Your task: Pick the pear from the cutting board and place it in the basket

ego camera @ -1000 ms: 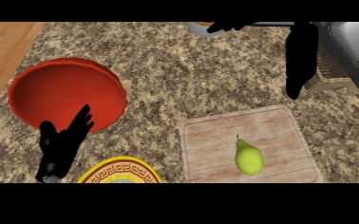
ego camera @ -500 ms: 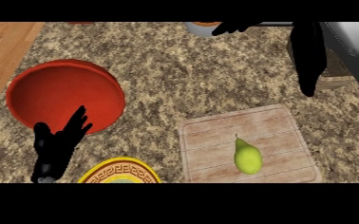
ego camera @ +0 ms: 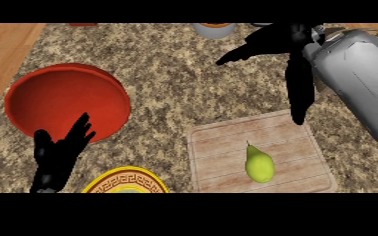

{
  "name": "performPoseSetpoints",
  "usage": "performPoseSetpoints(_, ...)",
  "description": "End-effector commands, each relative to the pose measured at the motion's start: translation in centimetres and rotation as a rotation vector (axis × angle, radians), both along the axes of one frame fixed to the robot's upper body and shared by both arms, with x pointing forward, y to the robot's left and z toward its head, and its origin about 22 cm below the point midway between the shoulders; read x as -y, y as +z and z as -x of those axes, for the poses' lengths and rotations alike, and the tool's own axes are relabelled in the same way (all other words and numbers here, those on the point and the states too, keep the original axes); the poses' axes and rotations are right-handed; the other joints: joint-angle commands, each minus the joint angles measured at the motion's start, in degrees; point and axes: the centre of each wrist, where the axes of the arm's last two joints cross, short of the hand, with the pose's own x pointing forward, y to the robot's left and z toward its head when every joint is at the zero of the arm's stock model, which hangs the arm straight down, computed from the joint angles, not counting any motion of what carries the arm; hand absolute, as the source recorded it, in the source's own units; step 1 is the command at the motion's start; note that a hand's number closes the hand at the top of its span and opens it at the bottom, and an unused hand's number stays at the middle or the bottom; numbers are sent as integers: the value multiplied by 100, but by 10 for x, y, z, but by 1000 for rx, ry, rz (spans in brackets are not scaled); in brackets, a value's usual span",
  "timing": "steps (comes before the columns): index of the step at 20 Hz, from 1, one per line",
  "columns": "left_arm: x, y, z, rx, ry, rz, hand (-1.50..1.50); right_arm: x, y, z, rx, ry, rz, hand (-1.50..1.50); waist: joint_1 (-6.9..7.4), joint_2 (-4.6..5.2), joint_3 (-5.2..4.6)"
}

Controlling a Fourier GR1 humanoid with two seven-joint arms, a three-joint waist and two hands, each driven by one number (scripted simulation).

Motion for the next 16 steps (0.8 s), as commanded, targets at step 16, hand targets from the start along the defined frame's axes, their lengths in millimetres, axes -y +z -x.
performPoseSetpoints(16, 1, -35, 20, -126, 28, 18, 0, 1, -105, 57, -4, 12, 81, -150, -38, 44, -72)
